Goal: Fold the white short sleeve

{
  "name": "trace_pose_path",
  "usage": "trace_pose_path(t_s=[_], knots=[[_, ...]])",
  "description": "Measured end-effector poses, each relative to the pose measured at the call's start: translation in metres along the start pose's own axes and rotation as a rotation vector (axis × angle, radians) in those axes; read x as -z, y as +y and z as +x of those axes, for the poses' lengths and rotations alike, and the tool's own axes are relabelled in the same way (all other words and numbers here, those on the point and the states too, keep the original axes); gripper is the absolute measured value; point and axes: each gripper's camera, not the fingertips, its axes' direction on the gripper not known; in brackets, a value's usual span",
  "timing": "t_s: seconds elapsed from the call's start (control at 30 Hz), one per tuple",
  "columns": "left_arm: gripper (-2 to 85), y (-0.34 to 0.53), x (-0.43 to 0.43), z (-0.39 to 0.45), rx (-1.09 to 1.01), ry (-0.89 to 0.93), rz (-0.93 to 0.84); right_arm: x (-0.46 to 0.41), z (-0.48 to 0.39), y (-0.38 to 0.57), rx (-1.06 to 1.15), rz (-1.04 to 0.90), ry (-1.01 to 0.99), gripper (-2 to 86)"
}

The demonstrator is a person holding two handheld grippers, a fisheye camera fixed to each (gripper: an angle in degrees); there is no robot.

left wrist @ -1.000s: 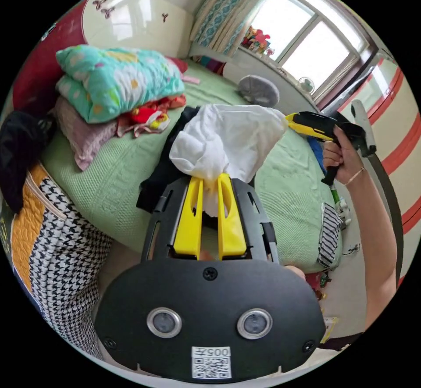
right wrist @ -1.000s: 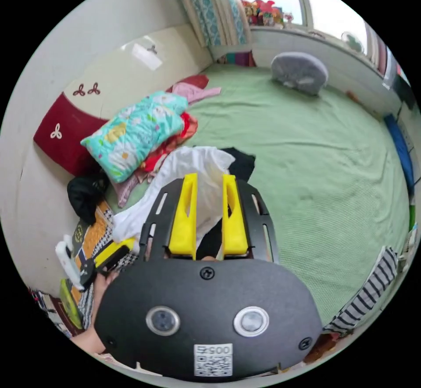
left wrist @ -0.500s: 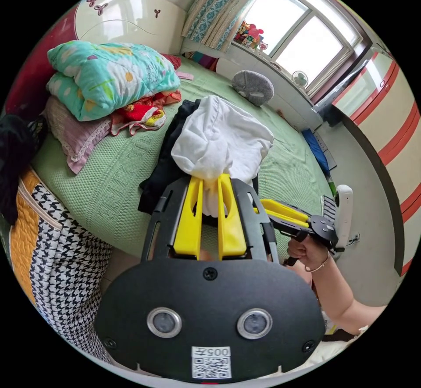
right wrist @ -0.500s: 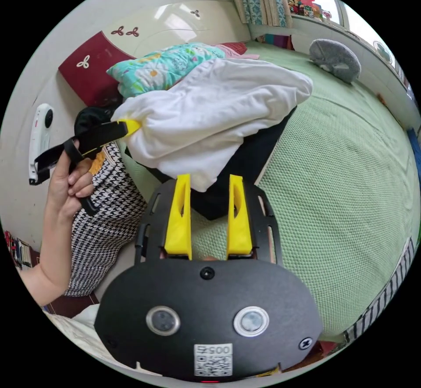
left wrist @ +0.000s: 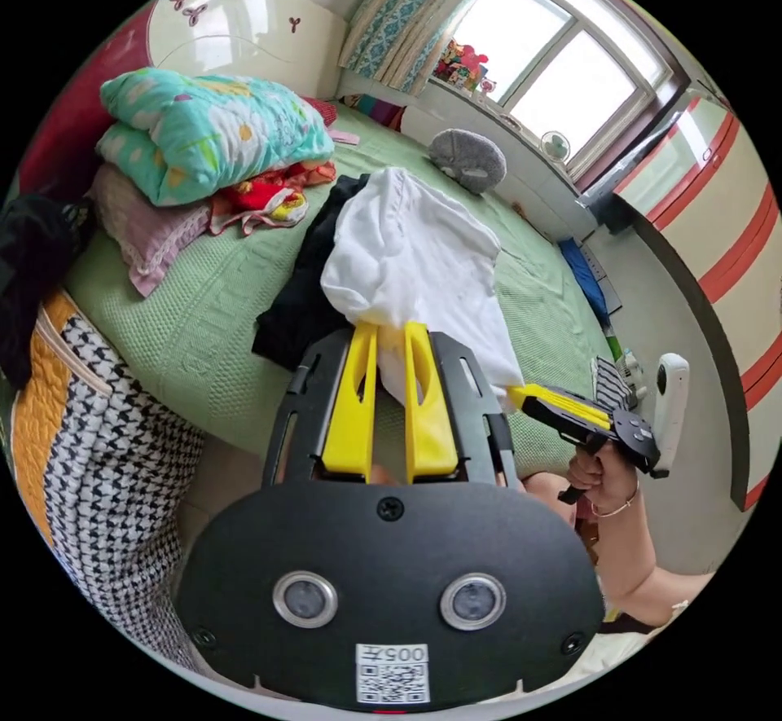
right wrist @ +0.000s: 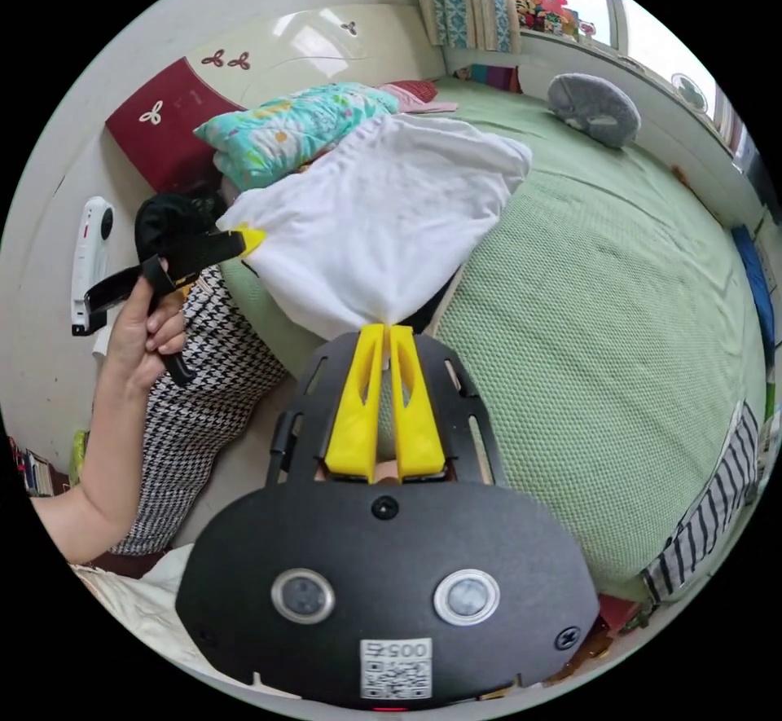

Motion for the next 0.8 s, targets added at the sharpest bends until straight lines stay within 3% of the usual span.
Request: trace_pose_path(t_s=[0.17, 0.37, 0.53, 0.8], knots=[[6.5, 0.034, -0.018, -0.011, 0.082, 0.020, 0.008, -0.045, 0.013, 0.009, -0.072, -0.104, 0.021, -0.8], [3.9, 0.066, -0.013, 0.011, 0.059, -0.133, 0.021, -0.032, 0.017, 0.036, -0.062, -0.086, 0.074, -0.9], [-0.2, 0.077, -0.055, 0.117, -0.172, -0.127, -0.025, -0.012, 0.042, 0.068, -0.177, -0.072, 0.318, -1.0], [-0.6, 0.092, -0.221, 0.291, -0.407, 0.064, -0.338, -0.012, 0.124, 0.113, -0.531, -0.133, 0.283, -1.0]])
